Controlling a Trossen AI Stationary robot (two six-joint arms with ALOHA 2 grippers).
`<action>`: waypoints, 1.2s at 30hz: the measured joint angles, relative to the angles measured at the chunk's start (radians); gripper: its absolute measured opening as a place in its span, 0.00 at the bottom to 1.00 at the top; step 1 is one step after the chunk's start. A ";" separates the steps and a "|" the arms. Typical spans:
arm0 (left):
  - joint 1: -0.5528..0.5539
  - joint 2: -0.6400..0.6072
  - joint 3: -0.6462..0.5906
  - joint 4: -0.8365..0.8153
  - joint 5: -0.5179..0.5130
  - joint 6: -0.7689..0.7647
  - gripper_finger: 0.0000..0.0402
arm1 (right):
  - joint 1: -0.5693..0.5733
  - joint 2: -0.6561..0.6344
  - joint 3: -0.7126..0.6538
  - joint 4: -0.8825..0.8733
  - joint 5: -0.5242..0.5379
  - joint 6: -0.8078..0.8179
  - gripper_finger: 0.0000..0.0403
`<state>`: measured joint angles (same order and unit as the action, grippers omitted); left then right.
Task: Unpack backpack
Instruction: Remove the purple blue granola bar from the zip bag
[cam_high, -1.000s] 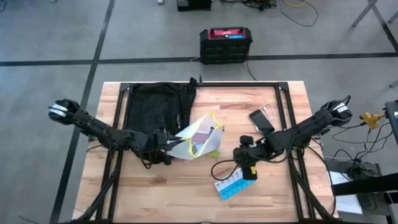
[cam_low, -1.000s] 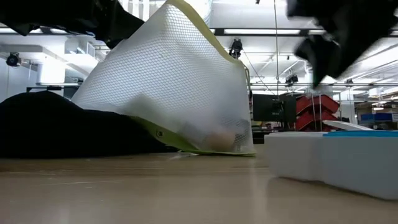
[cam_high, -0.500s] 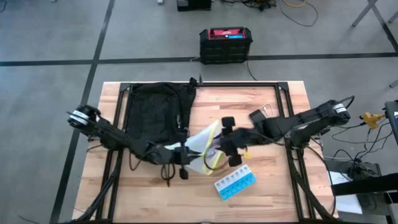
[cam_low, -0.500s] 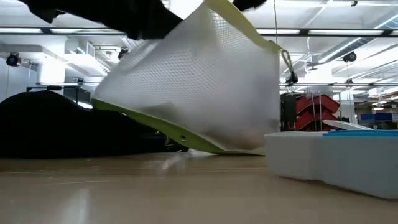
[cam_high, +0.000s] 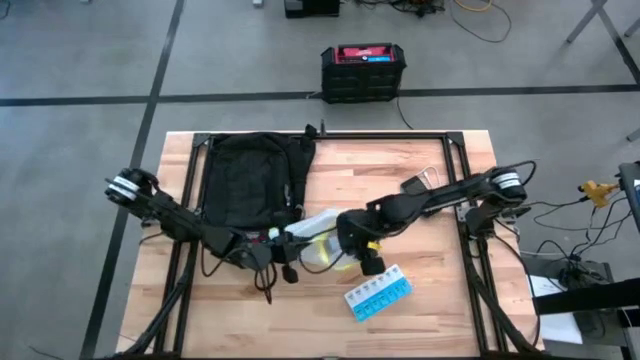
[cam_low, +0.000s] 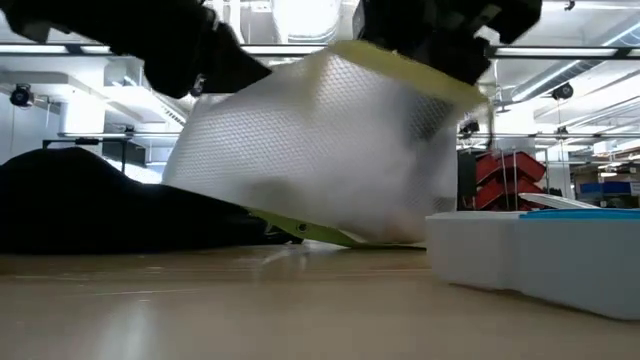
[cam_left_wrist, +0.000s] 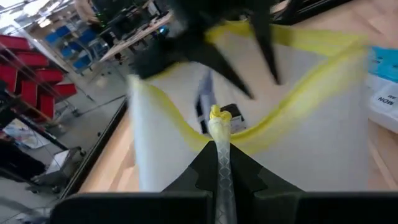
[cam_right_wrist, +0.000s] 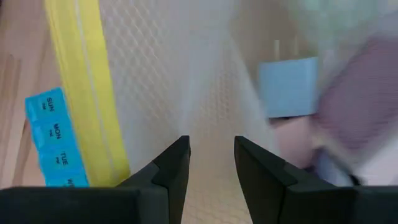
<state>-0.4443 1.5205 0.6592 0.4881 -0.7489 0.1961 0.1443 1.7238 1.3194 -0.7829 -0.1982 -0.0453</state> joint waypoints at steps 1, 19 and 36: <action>-0.001 -0.008 -0.014 0.001 -0.002 -0.020 0.00 | 0.004 0.015 0.005 -0.002 -0.001 0.007 0.28; -0.134 -0.007 -0.083 0.065 -0.040 -0.147 0.00 | -0.002 0.109 0.188 -0.014 0.335 0.051 0.55; -0.212 -0.010 -0.032 0.033 -0.237 0.070 0.00 | 0.200 0.236 0.211 -0.024 0.660 -0.143 0.50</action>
<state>-0.6567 1.5101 0.6270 0.5207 -0.9858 0.2660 0.3441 1.9602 1.5306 -0.8073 0.4617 -0.1884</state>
